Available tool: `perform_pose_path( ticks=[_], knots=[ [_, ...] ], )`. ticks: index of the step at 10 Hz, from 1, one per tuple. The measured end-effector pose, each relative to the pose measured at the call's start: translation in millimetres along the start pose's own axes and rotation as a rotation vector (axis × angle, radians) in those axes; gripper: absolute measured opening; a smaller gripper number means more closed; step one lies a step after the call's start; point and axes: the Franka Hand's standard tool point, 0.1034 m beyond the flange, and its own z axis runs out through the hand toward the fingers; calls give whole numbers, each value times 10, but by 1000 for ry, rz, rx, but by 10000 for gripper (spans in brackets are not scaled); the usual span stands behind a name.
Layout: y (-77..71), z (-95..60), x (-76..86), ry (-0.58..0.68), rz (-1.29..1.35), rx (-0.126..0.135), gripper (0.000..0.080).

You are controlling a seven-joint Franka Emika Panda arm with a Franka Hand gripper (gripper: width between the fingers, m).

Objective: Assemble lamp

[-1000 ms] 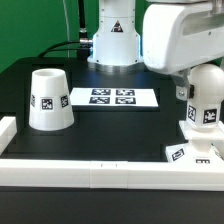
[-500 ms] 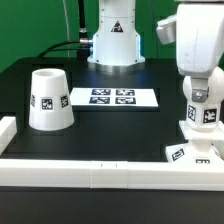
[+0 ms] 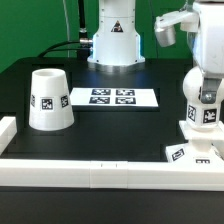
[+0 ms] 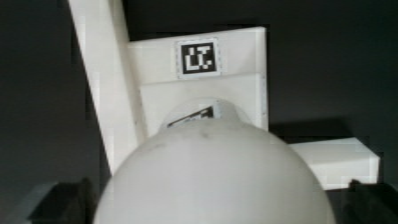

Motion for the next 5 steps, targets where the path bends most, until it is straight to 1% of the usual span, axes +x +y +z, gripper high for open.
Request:
perform_pose_path(
  ticks=[2, 4, 5],
  knots=[
    [15, -7, -20, -19, -126, -5, 698],
    [10, 17, -56, -29, -194, 0, 698],
    [10, 21, -67, -29, -188, 1, 583]
  ],
)
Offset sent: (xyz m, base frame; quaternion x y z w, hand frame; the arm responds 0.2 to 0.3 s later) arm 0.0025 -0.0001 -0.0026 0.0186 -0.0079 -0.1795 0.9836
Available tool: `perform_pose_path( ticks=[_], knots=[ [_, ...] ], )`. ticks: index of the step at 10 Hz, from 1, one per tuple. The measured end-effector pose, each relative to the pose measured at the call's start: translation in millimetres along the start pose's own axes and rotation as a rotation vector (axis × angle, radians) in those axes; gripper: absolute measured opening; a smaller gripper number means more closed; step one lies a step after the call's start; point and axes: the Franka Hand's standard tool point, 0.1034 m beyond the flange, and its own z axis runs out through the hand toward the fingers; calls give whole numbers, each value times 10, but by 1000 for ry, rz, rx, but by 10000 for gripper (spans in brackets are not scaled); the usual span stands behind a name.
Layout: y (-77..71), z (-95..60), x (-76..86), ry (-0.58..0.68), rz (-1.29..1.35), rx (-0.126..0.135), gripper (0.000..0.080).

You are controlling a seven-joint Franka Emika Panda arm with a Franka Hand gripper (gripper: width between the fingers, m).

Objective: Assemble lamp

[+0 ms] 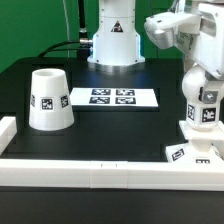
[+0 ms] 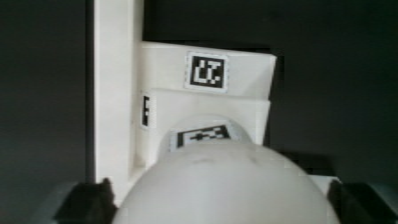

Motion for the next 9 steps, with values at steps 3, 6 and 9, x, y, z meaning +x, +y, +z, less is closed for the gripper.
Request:
perform_pose_path(
  ticks=[3, 6, 9],
  knots=[
    [-1, 1, -4, 0, 18, 0, 574],
    [-15, 6, -25, 15, 153, 9, 574],
    [-38, 13, -8, 35, 479, 32, 577]
  ],
)
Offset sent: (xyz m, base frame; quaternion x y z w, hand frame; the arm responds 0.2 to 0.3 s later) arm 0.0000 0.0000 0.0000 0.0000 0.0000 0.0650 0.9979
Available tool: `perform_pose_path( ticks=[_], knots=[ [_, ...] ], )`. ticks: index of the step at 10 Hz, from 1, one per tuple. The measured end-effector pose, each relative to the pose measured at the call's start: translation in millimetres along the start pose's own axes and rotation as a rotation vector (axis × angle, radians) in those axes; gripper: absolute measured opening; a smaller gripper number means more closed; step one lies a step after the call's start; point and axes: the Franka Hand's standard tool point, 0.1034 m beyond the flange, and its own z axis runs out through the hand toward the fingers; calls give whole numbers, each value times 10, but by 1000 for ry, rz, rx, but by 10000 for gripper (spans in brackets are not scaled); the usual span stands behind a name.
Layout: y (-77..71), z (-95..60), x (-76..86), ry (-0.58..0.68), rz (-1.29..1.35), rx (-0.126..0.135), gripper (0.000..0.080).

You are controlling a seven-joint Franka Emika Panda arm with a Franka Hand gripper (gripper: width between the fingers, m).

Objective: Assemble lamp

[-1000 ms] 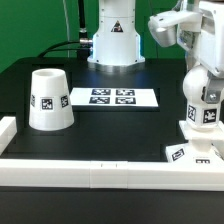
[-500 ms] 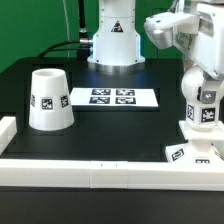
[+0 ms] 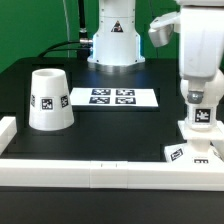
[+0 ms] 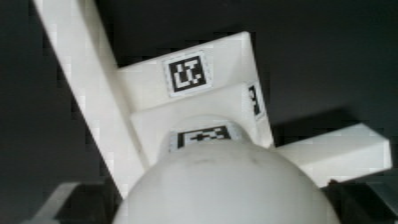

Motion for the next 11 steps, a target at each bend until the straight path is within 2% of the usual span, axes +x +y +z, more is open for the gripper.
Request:
perform_pose_path(
  ticks=[2, 8, 10, 11],
  knots=[
    [-12, 5, 9, 6, 222, 23, 577],
    [-21, 7, 28, 3, 611, 25, 577],
    [-22, 13, 54, 39, 849, 30, 577],
    [-22, 16, 63, 57, 958, 45, 577]
  ],
)
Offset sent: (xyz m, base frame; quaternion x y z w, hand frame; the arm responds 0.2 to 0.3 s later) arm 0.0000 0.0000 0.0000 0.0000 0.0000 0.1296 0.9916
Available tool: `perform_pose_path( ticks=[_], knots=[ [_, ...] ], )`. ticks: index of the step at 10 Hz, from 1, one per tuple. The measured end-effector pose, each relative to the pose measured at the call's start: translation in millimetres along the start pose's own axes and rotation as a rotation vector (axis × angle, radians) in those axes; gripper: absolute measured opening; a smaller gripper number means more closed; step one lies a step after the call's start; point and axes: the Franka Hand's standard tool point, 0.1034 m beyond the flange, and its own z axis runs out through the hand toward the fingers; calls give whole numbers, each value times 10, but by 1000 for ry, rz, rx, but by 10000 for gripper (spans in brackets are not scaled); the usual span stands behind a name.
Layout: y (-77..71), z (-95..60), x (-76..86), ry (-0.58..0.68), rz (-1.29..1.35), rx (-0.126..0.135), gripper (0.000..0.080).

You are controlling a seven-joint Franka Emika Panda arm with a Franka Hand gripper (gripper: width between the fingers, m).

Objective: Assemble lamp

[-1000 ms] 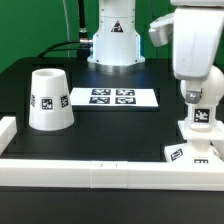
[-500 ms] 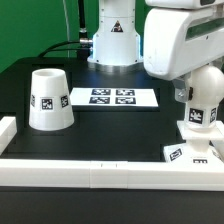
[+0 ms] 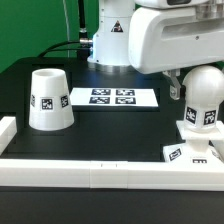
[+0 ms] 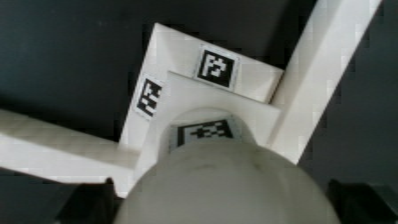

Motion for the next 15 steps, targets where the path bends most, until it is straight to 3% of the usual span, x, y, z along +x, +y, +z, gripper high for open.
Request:
perform_pose_path(
  ticks=[2, 11, 15],
  knots=[
    [2, -3, 27, 21, 180, 28, 577],
    [-94, 12, 20, 15, 865, 39, 577],
    [-142, 15, 36, 27, 1303, 86, 577]
  ],
)
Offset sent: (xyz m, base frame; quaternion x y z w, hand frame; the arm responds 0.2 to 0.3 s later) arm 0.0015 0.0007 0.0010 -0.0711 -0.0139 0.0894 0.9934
